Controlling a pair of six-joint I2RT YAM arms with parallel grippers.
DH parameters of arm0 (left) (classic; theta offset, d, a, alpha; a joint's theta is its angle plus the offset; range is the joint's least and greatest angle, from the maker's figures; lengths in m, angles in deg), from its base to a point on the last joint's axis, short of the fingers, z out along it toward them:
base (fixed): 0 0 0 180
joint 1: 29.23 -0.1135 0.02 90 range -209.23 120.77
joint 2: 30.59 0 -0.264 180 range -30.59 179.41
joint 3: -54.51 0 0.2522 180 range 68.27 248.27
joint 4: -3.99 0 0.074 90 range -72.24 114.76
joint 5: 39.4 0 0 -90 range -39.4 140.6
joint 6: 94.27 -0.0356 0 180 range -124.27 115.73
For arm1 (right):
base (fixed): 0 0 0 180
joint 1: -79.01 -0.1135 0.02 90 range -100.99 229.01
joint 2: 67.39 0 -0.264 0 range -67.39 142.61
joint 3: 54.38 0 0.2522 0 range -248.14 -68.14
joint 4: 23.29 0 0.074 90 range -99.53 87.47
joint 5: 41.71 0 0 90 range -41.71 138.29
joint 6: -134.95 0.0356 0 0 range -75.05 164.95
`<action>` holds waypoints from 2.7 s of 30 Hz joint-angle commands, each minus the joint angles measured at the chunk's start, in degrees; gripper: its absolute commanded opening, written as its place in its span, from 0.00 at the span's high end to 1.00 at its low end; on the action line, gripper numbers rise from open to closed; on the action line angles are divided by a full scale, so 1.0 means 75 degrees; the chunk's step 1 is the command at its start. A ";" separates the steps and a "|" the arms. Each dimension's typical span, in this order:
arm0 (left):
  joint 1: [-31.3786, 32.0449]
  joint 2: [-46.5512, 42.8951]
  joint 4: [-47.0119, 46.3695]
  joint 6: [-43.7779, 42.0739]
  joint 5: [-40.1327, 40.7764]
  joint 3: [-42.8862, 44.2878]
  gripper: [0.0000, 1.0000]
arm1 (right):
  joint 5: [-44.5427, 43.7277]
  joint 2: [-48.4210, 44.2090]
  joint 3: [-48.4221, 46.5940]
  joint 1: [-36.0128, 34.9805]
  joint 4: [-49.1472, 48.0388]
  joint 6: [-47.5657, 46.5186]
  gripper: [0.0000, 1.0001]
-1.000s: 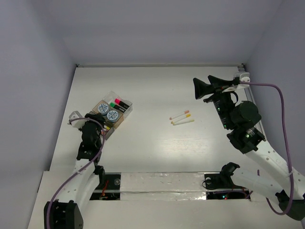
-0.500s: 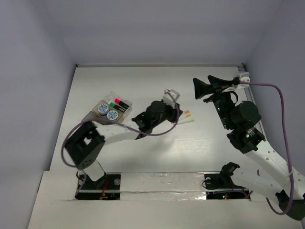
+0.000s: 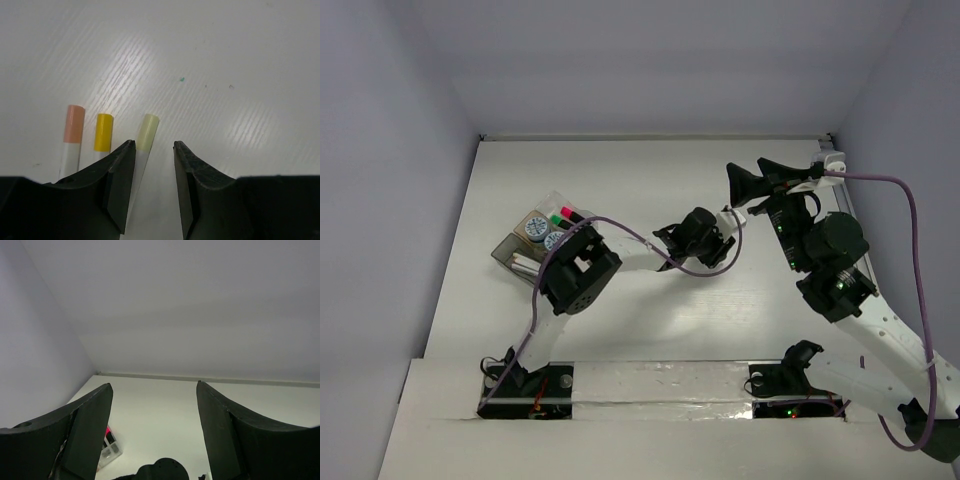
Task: Sort the stationery into containers
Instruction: Pick up the pen from the center of the board, then place the pen in the storage box.
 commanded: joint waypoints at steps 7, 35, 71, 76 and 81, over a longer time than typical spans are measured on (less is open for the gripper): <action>-0.0151 -0.0041 0.0108 -0.0349 -0.0293 0.0187 0.67 | -0.0042 0.0020 -0.0339 0.0023 -0.0130 -0.0090 0.26; -0.0116 -0.1024 0.0097 -0.0397 -0.0082 -0.1359 1.00 | 0.0040 -0.0050 -0.0327 0.0023 -0.0118 -0.0043 0.27; -0.5879 -1.2276 0.1152 0.7245 0.5018 -0.9082 1.00 | 0.0368 -0.0097 -0.0409 0.0023 0.0034 0.0133 0.26; -0.6794 -1.1621 0.0649 0.6893 0.4384 -0.9270 1.00 | 0.0356 -0.0074 -0.0433 0.0023 0.0069 0.0121 0.26; -0.7100 -1.1373 0.0273 0.6717 0.3984 -0.9516 0.97 | 0.0356 -0.0015 -0.0444 0.0023 0.0057 0.0121 0.27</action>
